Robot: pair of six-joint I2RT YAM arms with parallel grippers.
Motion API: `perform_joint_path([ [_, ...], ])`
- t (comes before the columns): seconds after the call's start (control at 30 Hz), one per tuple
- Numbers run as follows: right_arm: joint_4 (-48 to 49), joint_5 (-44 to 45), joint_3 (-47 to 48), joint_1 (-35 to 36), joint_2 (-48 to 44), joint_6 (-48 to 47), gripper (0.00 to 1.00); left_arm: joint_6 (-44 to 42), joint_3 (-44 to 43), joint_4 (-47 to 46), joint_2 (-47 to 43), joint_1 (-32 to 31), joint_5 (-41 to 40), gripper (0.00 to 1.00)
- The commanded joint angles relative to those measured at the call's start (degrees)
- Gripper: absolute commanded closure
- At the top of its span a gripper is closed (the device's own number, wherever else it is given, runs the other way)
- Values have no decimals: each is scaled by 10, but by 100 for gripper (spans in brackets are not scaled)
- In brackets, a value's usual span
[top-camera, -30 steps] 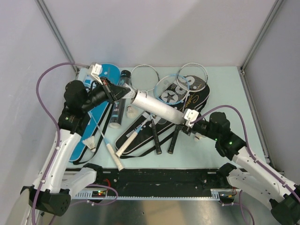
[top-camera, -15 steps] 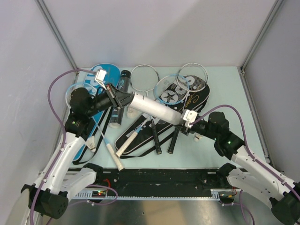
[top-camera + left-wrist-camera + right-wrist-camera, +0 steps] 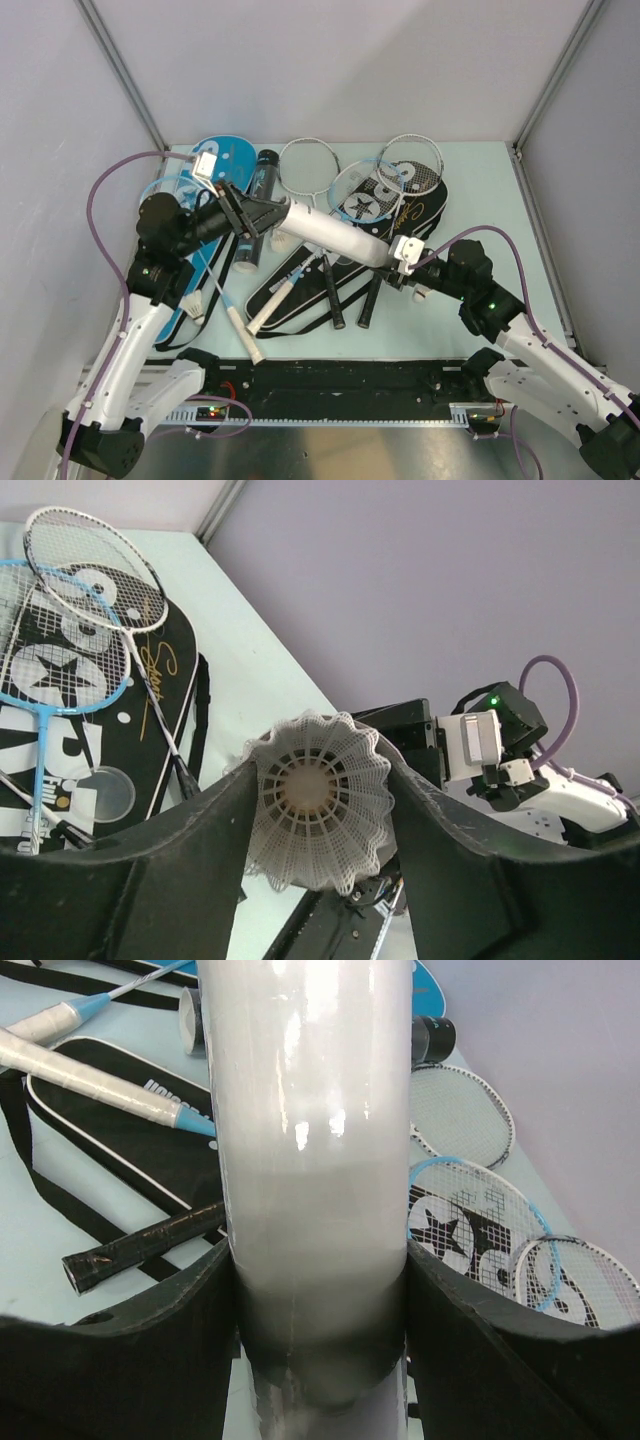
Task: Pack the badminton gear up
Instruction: Place the shuttlecock at the shuttle tube.
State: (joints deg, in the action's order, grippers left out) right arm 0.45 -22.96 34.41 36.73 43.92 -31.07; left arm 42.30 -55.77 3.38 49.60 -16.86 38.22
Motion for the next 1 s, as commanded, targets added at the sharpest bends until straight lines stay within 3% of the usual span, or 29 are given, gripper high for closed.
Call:
perform_joint_path([
  [0.0, 26, -31, 28, 5, -11, -7, 62, -36, -53, 27, -20, -3, -10, 32],
  [0.2, 26, -32, 28, 5, -22, -5, 62, -72, -99, 82, -18, 1, -18, 27],
  [0.4, 21, -34, 28, 4, -32, -6, 62, -130, -122, 158, -29, 5, -123, 26],
  [0.97, 53, -31, 33, 5, -14, 1, 62, -178, -57, 204, -4, 5, -21, 32],
])
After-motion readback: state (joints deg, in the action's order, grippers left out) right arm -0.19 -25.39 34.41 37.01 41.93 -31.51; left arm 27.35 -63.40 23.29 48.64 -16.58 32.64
